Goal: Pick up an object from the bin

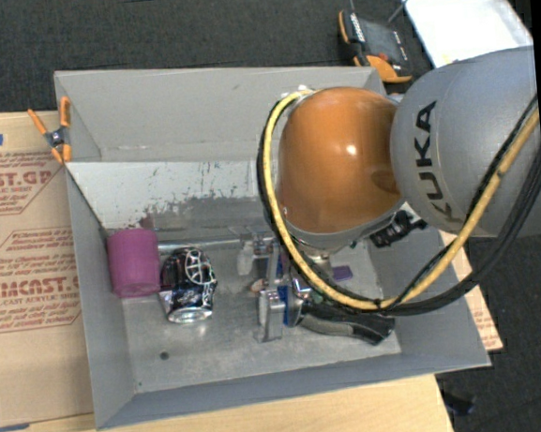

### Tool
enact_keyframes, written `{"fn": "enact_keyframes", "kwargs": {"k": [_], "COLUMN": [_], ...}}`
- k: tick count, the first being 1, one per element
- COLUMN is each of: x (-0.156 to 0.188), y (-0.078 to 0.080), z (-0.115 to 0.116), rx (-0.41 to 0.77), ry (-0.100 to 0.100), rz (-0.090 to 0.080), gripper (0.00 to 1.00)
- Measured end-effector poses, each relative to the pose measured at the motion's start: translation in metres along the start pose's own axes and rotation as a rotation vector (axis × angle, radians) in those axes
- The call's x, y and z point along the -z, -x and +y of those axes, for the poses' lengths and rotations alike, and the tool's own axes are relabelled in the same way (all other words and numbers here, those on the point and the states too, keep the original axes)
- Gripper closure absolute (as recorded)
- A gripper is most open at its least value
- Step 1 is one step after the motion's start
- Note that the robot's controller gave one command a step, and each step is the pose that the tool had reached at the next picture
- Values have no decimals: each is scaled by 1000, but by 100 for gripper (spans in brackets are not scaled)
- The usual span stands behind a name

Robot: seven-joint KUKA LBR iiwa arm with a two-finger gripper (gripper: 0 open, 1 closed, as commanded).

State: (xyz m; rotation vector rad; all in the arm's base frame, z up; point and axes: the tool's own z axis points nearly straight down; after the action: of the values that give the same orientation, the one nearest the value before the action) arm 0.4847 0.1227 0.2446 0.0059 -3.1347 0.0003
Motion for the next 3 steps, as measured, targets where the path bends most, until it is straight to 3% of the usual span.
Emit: {"fn": "enact_keyframes", "kwargs": {"k": [1, 2, 3], "x": [4, -7, -49], "y": [2, 57, 57], "z": [-1, -50, -74], "rx": [-3, 113, 170], "ry": [1, 1, 2], "rz": [-8, -11, -10], "gripper": [0, 0, 0]}}
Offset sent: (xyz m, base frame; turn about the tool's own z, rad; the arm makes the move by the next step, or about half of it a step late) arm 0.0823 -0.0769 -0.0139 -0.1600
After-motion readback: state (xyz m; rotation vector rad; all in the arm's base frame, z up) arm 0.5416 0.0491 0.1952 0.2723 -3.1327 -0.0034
